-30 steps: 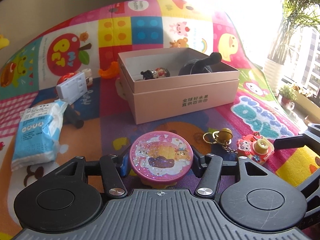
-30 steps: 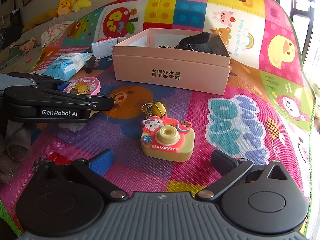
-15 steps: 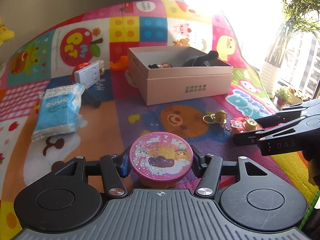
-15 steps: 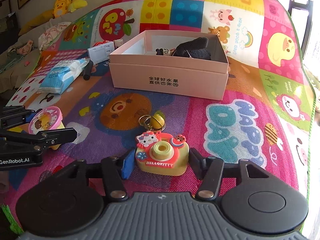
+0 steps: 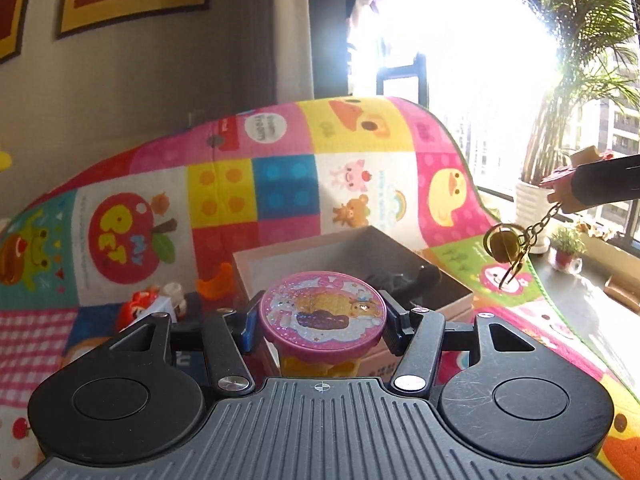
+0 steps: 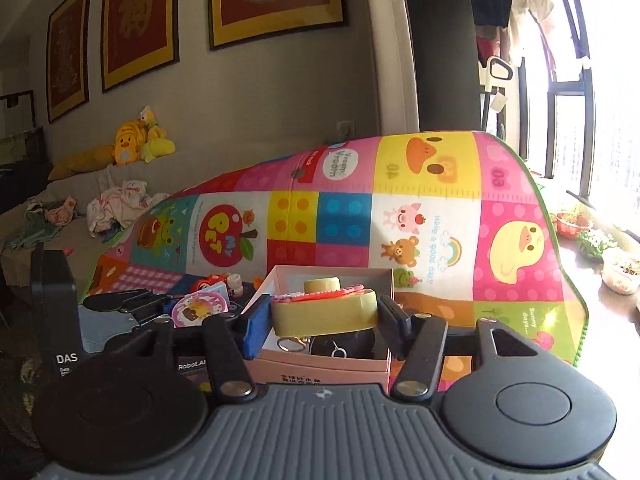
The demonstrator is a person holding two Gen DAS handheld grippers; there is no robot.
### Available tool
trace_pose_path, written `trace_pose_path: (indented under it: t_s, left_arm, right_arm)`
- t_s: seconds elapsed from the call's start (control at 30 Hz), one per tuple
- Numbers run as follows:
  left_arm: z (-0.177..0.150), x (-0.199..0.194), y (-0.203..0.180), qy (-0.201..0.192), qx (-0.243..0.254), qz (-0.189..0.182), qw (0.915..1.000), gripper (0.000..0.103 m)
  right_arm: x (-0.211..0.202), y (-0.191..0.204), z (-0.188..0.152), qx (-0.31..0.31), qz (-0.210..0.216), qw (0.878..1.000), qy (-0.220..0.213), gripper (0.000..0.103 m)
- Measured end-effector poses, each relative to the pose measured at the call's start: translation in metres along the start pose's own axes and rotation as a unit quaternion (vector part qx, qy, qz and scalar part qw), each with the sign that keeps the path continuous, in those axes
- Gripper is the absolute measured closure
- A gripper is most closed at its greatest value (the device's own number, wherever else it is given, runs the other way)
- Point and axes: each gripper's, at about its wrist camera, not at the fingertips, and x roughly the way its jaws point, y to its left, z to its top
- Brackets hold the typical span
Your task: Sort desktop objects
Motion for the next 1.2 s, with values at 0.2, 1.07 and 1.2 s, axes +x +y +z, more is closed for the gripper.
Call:
trace_pose_path:
  t_s: [0.2, 1.07, 1.2]
  left_arm:
    - [-0.004, 0.058, 0.002, 0.004, -0.007, 0.007, 0.9999, 0.033]
    - [-0.095, -0.028, 0.095, 0.023, -0.127, 0.041, 0.9908, 0.002]
    - [-0.096, -0.036, 0.097, 0.0, -0.138, 0.034, 0.9898, 0.002]
  right_arm:
    - [0.013, -0.005, 0.0, 0.0, -0.008, 1.0, 0.011, 0.047]
    - [0.244, 0.03, 0.052, 0.025, -0.038, 0.989, 0.139, 0.044]
    - [0.296, 0.066, 0.063, 0.007, -0.012, 0.982, 0.191, 0.055]
